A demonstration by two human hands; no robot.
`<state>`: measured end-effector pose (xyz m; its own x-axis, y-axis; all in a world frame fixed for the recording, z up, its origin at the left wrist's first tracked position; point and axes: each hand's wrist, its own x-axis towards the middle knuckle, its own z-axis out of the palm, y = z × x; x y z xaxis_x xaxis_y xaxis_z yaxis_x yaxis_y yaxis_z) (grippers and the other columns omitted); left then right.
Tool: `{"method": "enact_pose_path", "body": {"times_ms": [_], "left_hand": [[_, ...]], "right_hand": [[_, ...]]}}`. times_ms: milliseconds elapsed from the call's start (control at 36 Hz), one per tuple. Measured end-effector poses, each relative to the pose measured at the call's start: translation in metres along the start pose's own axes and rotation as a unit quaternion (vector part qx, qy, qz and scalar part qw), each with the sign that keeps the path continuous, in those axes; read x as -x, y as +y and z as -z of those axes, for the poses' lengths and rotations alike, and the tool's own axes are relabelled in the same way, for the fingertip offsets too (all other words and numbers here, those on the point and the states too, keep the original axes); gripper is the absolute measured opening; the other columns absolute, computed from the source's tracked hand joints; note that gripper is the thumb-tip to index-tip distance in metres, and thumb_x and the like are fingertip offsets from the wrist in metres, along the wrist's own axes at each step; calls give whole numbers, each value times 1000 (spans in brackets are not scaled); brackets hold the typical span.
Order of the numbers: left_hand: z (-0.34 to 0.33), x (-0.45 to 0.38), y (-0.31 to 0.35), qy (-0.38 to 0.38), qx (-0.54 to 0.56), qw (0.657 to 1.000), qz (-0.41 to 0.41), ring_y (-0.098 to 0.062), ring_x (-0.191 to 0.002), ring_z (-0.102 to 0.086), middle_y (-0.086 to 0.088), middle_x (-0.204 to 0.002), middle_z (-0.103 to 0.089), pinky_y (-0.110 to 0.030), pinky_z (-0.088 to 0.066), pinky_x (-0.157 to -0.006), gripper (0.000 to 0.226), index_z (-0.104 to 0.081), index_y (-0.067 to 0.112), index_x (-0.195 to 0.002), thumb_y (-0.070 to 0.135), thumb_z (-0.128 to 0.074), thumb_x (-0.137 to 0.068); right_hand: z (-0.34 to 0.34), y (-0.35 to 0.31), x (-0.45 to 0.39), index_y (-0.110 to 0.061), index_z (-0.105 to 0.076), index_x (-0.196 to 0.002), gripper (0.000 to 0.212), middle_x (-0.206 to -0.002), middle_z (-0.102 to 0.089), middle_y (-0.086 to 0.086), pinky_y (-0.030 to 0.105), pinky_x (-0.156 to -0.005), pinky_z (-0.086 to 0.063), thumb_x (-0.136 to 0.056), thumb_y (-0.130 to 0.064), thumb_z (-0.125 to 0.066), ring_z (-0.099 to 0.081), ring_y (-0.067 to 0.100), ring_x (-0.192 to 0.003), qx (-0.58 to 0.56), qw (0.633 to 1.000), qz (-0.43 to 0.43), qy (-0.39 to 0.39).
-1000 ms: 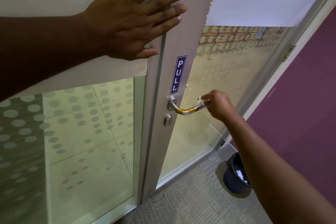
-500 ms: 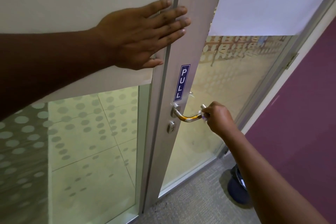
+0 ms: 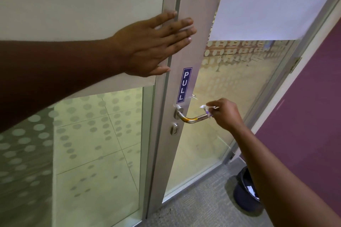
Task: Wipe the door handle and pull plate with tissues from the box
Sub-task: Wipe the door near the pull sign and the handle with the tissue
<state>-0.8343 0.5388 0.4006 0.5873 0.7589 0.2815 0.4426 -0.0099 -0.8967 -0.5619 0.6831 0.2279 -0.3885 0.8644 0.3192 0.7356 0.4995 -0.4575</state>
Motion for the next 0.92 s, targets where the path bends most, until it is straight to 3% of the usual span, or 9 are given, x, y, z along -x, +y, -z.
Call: {"method": "enact_pose_path", "body": {"times_ms": [83,167,222,278,389,500,722,806,917], "left_hand": [[-1,-2,15,8,19,1000,0,-35,-159,8,-22,-170,6,-50,-6,-130,85,7,2,-161,60,5,-99],[-5,-3,32,10,52,999,9,-35,-159,7,-22,-170,6,-50,-5,-130,85,4,2,-162,62,-3,-101],[-10,-3,44,16,68,997,13,-35,-159,5,-22,-170,4,-49,-5,-130,84,2,2,-162,61,-6,-101],[-14,-3,54,19,73,997,12,-35,-159,4,-22,-170,4,-49,-5,-130,84,0,2,-162,60,-5,-102],[-25,0,67,10,67,998,12,-35,-159,6,-23,-170,7,-48,-5,-130,84,3,1,-163,59,-4,-102],[-35,3,64,-9,44,999,18,-36,-158,10,-25,-169,12,-49,-3,-130,85,8,-1,-161,60,-2,-102],[-41,3,65,-32,12,999,-6,-40,-157,12,-30,-165,18,-51,-2,-130,84,15,-4,-159,56,9,-101],[-43,3,65,-26,5,1000,-7,-40,-157,12,-30,-164,22,-51,-2,-130,84,18,-4,-158,56,13,-99],[-43,3,64,-24,1,1000,-9,-40,-158,9,-30,-162,23,-51,-3,-130,84,18,-3,-158,56,14,-98]], "right_hand": [[4,4,-4,-7,-78,-84,17,-86,-69,12,37,-72,-50,-85,-2,-62,-63,28,-82,20,1000,-4,-4],[1,9,-6,-9,-78,-82,20,-92,-73,7,28,-65,-45,-80,1,-62,-59,18,-77,42,998,-2,-40],[-3,12,-7,-7,-77,-84,18,-104,-73,8,25,-71,-48,-82,1,-61,-63,17,-85,60,995,21,-76],[-8,13,-6,-7,-76,-100,20,-111,-65,13,32,-83,-51,-88,-5,-61,-64,28,-96,94,989,47,-101],[-10,13,-2,-10,-75,-100,17,-104,-56,10,34,-79,-51,-90,-7,-63,-61,29,-88,155,976,102,-113],[-12,13,3,-13,-77,-90,17,-97,-56,5,35,-74,-53,-85,0,-66,-62,25,-80,165,970,143,-106],[-20,10,9,-16,-75,-92,10,-94,-55,2,41,-65,-56,-88,-10,-68,-60,23,-75,197,964,159,-75],[-24,6,13,-16,-75,-92,8,-91,-56,2,38,-59,-54,-89,-13,-69,-58,24,-72,207,962,167,-64],[-28,3,18,-14,-75,-92,7,-94,-57,5,35,-61,-54,-90,-13,-68,-60,27,-81,202,965,161,-50]]}}
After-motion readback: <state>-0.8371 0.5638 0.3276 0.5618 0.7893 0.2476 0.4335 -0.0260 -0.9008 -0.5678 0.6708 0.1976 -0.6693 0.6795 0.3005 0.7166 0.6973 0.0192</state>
